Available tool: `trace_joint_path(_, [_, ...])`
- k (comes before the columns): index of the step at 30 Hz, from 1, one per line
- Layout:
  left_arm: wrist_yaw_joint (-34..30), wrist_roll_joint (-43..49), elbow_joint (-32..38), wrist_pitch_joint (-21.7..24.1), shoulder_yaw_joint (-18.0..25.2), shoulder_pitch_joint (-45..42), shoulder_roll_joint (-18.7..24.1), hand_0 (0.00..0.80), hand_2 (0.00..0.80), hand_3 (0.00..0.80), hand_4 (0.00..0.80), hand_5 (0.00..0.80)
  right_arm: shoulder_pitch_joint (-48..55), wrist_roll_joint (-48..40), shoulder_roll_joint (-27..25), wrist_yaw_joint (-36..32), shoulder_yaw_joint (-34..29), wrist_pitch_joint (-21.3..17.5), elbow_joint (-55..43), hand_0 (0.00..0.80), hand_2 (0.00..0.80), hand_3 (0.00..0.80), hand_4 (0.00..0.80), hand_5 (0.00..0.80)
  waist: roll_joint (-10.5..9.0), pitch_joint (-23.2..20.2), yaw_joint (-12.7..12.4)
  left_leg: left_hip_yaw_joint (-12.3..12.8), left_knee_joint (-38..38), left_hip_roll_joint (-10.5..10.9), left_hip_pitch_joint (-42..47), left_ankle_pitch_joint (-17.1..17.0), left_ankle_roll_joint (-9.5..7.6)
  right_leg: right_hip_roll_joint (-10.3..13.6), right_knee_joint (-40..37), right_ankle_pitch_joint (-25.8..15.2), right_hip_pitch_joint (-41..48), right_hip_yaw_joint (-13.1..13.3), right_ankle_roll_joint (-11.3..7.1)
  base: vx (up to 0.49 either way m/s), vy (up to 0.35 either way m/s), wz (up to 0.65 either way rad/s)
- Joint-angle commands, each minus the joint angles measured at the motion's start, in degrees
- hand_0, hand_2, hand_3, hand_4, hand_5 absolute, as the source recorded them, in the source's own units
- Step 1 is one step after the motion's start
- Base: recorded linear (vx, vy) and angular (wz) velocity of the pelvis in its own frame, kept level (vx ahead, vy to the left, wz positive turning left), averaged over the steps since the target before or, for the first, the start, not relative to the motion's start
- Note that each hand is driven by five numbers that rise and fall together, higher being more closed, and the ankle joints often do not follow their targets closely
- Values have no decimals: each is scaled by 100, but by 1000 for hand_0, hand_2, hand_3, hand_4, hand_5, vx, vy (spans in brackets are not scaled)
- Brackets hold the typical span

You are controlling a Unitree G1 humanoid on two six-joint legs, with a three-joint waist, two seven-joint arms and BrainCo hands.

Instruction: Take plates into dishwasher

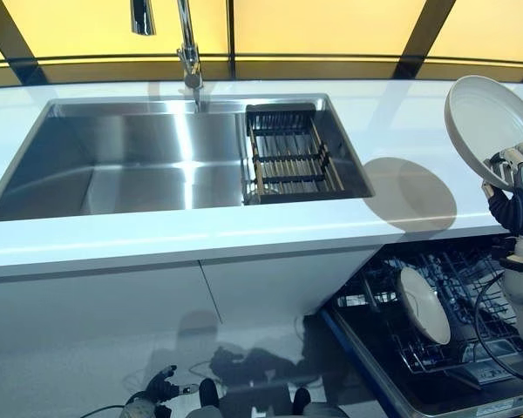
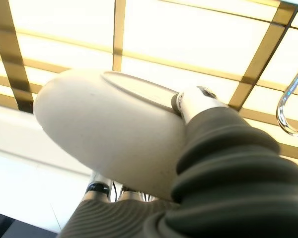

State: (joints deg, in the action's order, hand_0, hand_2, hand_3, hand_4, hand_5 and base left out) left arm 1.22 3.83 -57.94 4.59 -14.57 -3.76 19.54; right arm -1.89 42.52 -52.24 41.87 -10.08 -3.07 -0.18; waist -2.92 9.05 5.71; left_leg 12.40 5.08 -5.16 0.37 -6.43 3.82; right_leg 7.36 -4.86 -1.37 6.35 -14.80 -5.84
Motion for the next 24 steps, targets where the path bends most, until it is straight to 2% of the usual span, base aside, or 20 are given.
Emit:
trace_joint_path(1, [70, 271, -322, 65, 12, 233, -63, 0, 0, 0, 0, 0, -288, -1614, -279, -48, -598, -341, -419, 800, 800, 800, 800, 800, -13, -201, -83, 392, -193, 37, 419, 787, -199, -139, 584, 318, -432, 282, -41, -11, 67, -7])
trace_joint_path(3, [94, 271, -405, 120, 67, 232, -113, 0, 0, 0, 0, 0, -233, -2901, 146, -781, -698, -918, -661, 800, 800, 800, 800, 800, -22, -216, -25, 437, -164, 53, 469, 796, -221, -132, 578, 295, -433, 331, -59, -7, 75, -4])
trace_joint_path(4, [102, 284, -433, 145, 100, 226, -126, 0, 0, 0, 0, 0, -198, -3784, 329, -1325, -729, -1038, -784, 800, 800, 800, 800, 800, -29, -200, -4, 461, -142, 60, 535, 818, -230, -125, 586, 310, -399, 346, -72, -13, 70, -6])
trace_joint_path(6, [126, 277, -498, 188, 156, 228, -142, 0, 0, 0, 0, 0, -191, -5006, 718, -1985, -736, -1125, -936, 800, 800, 800, 800, 800, -42, -214, 50, 534, -113, 56, 563, 794, -242, -114, 570, 260, -418, 387, -72, -21, 54, -16])
trace_joint_path(10, [132, 176, -714, 322, 215, 244, -83, 0, 0, 0, 0, 0, -96, -6038, 1228, -2601, -870, -1143, -918, 800, 800, 800, 800, 800, -69, -237, 195, 682, -85, 46, 626, 782, -266, -92, 602, 214, -452, 452, -98, -23, 43, -18])
trace_joint_path(12, [126, 135, -797, 345, 243, 249, -58, 0, 0, 0, 0, 0, -9, -6099, 1369, -2668, -986, -1307, -865, 800, 800, 800, 800, 800, -82, -247, 269, 757, -78, 36, 660, 787, -277, -86, 625, 199, -470, 487, -115, -20, 24, -17])
trace_joint_path(16, [129, 99, -854, 351, 259, 243, -34, 0, 0, 0, 0, 0, 81, -6177, 1406, -2645, -1139, -1307, -941, 800, 800, 800, 800, 800, -100, -257, 339, 829, -63, 31, 695, 794, -297, -96, 639, 175, -492, 543, -130, -19, 5, -14])
trace_joint_path(18, [160, 89, -871, 337, 288, 227, -31, 0, 0, 0, 0, 0, 152, -6386, 1407, -2693, -1224, -1151, -978, 800, 800, 800, 800, 800, -125, -274, 378, 910, -55, 28, 718, 790, -298, -88, 571, 100, -498, 539, -157, -26, -17, -17])
trace_joint_path(24, [227, 8, -902, 333, 456, 209, -25, 0, 0, 0, 0, 0, 476, -6172, 1676, -2978, -1179, -787, -803, 800, 800, 800, 800, 800, -113, -271, 543, 1122, -47, -2, 791, 808, -307, -119, 514, 39, -523, 613, -189, -15, -12, -15])
